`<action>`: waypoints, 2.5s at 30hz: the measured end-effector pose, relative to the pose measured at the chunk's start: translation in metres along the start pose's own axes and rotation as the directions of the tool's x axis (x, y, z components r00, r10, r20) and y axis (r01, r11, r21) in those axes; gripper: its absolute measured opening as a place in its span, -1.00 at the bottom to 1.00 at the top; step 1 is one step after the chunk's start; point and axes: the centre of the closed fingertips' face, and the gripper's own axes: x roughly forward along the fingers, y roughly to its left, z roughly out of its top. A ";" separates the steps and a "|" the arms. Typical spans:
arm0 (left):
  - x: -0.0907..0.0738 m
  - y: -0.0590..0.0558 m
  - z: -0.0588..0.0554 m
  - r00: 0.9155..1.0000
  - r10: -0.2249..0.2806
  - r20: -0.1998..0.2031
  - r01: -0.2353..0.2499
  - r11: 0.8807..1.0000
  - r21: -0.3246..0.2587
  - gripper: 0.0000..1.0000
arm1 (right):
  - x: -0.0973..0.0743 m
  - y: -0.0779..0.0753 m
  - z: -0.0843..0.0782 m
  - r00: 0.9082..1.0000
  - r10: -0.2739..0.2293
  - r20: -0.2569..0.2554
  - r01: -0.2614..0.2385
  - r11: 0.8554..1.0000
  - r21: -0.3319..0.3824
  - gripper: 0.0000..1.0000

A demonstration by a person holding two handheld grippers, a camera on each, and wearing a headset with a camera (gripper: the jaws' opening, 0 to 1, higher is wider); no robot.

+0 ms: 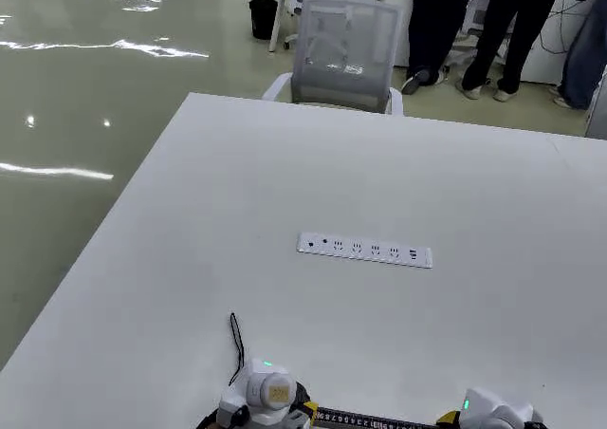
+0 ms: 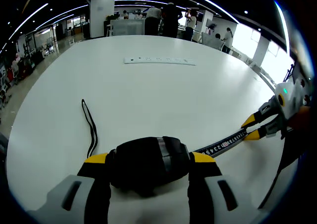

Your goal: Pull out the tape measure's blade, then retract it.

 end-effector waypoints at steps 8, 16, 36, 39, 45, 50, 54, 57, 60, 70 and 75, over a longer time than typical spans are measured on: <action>0.000 0.000 0.000 1.000 -0.002 -0.003 0.002 1.000 0.002 0.19 | 0.003 0.001 0.003 1.000 0.001 0.000 -0.001 1.000 -0.002 -0.73; 0.000 0.000 0.000 1.000 -0.005 -0.004 0.005 1.000 0.004 0.20 | 0.004 0.004 0.007 1.000 0.002 -0.003 -0.002 1.000 -0.003 -0.72; 0.001 0.002 -0.001 1.000 -0.011 -0.007 0.011 1.000 0.000 0.20 | 0.010 0.007 0.016 1.000 0.013 0.001 -0.013 1.000 -0.016 -0.73; 0.000 0.001 -0.001 1.000 -0.011 -0.006 0.011 1.000 -0.001 0.20 | 0.010 0.007 0.019 1.000 0.014 0.003 -0.014 1.000 -0.019 -0.73; 0.001 0.001 -0.001 1.000 -0.011 -0.003 0.011 1.000 -0.001 0.20 | 0.015 0.008 0.022 1.000 0.019 0.007 -0.019 1.000 -0.023 -0.73; 0.002 0.001 -0.001 1.000 -0.012 -0.006 0.012 1.000 -0.002 0.20 | 0.016 0.009 0.024 1.000 0.026 0.009 -0.026 1.000 -0.017 -0.73; 0.001 0.001 -0.002 1.000 -0.013 -0.007 0.013 1.000 -0.002 0.20 | 0.016 0.010 0.025 1.000 0.029 0.007 -0.028 0.999 -0.019 -0.73; 0.001 0.001 -0.002 1.000 -0.015 -0.008 0.015 1.000 -0.002 0.20 | 0.015 0.011 0.026 1.000 0.030 0.007 -0.030 0.999 -0.016 -0.73; 0.001 0.001 -0.002 1.000 -0.016 -0.008 0.016 1.000 -0.003 0.20 | 0.017 0.011 0.027 0.999 0.037 0.007 -0.037 0.999 -0.016 -0.73; 0.000 0.000 -0.002 1.000 -0.018 -0.007 0.018 1.000 -0.005 0.20 | 0.018 0.013 0.030 0.999 0.048 0.001 -0.048 0.999 -0.023 -0.74; 0.000 0.000 -0.002 1.000 -0.019 -0.007 0.019 1.000 -0.005 0.21 | 0.020 0.014 0.034 0.999 0.050 0.003 -0.050 0.999 -0.021 -0.74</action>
